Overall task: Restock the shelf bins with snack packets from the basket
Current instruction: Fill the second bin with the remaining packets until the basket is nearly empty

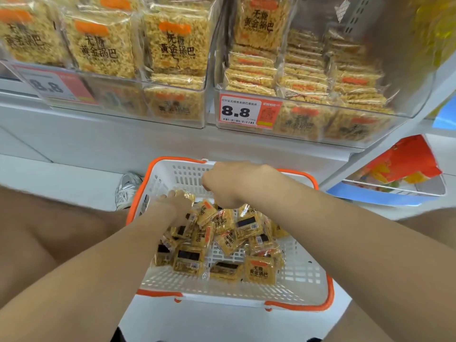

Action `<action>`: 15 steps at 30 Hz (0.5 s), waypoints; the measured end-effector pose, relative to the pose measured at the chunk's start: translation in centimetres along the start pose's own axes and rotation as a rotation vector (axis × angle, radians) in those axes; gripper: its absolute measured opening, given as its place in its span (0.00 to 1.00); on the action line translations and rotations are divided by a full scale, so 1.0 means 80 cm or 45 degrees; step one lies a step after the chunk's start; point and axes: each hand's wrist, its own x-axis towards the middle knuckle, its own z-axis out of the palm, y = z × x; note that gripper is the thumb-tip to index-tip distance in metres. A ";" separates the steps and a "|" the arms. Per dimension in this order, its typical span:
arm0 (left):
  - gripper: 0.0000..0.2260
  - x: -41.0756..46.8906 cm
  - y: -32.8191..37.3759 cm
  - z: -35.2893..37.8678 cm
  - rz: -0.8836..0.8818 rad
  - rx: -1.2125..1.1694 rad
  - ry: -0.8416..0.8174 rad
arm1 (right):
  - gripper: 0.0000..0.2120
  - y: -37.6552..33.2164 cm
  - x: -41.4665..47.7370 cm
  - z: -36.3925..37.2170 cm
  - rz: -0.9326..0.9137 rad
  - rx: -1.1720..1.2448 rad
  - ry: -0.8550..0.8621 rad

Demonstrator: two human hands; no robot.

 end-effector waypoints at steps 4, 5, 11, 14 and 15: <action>0.21 -0.003 0.006 0.003 0.121 -0.098 0.092 | 0.13 0.001 -0.004 -0.002 0.002 -0.004 0.046; 0.16 -0.006 0.008 0.002 0.154 -0.168 0.090 | 0.14 0.001 -0.005 -0.001 0.003 -0.002 0.053; 0.10 -0.027 0.012 -0.010 0.233 -0.478 0.121 | 0.18 0.005 -0.016 0.000 0.011 0.017 0.014; 0.07 -0.044 0.014 -0.035 0.285 -0.701 0.167 | 0.19 0.016 -0.025 -0.010 0.033 0.062 0.031; 0.06 -0.052 0.016 -0.046 0.303 -0.795 0.180 | 0.19 0.021 -0.030 -0.015 0.043 0.073 0.048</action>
